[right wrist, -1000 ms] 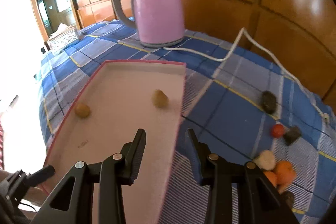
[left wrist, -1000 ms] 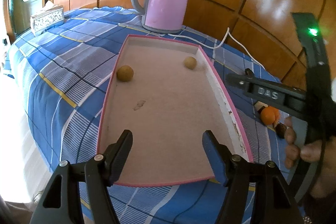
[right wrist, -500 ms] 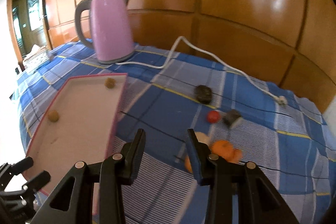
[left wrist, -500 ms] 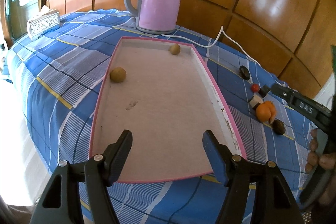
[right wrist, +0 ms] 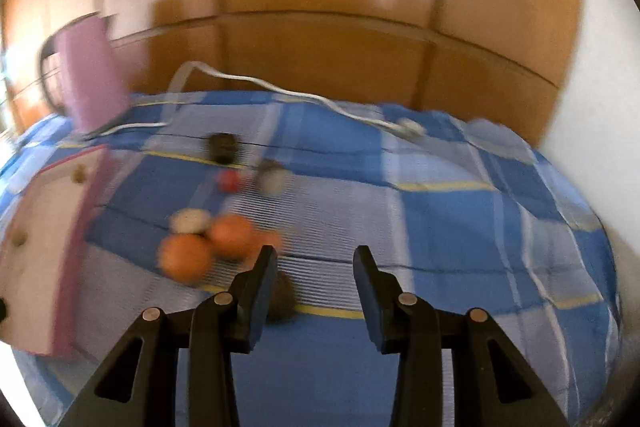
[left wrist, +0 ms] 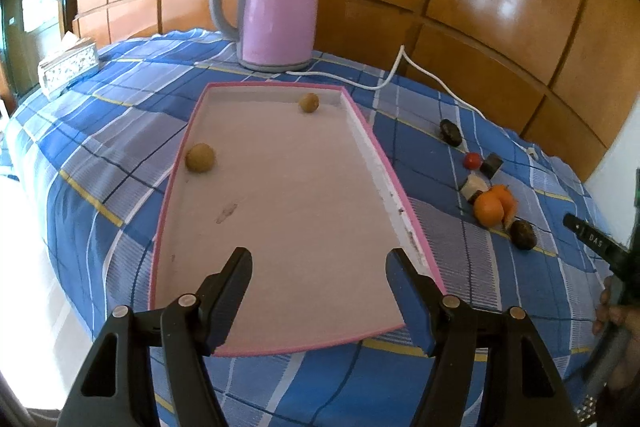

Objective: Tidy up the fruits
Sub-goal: 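Move the left tool to the orange and grasp it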

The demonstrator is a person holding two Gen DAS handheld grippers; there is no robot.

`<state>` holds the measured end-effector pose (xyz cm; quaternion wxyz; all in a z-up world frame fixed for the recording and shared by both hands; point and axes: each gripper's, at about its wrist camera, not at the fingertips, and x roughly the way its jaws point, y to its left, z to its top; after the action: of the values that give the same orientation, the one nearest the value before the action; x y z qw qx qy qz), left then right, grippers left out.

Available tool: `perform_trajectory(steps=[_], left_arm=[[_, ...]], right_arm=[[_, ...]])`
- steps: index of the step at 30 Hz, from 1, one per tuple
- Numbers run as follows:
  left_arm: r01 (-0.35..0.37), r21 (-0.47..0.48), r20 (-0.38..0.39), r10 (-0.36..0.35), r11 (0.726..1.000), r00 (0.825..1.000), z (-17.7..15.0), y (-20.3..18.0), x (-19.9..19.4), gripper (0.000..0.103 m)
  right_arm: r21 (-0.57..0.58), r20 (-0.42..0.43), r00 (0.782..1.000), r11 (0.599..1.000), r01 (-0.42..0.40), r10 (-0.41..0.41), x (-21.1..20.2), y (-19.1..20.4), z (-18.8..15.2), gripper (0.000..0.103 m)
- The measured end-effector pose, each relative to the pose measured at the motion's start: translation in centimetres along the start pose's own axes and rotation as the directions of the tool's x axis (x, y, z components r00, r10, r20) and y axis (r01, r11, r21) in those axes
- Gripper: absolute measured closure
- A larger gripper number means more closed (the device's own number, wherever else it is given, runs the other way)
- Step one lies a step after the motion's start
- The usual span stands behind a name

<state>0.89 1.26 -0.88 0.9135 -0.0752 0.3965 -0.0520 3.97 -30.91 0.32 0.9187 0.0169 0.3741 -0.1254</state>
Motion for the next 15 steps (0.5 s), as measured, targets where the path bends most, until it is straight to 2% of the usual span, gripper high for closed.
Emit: perform_trajectory(steps=[6, 13, 14, 15], left_arm=[[0.021, 0.040, 0.004, -0.021, 0.999, 1.000, 0.8, -1.8, 0.1, 0.033], [0.087, 0.121, 0.006, -0.089, 0.989, 0.996, 2.7, -5.5, 0.5, 0.032], [0.093, 0.132, 0.007, -0.095, 0.987, 0.995, 2.9, -6.0, 0.6, 0.032], [0.101, 0.151, 0.010, -0.104, 0.983, 0.994, 3.2, -6.8, 0.8, 0.032]], right_arm=[[0.170, -0.065, 0.986, 0.972, 0.161, -0.152, 2.0, -6.7, -1.4, 0.063], [0.309, -0.186, 0.955, 0.909, 0.279, -0.230, 4.5, -12.5, -4.0, 0.063], [0.321, -0.212, 0.950, 0.902, 0.287, -0.227, 4.9, -13.1, -4.5, 0.062], [0.333, -0.205, 0.953, 0.900, 0.282, -0.222, 5.0, -13.3, -4.7, 0.055]])
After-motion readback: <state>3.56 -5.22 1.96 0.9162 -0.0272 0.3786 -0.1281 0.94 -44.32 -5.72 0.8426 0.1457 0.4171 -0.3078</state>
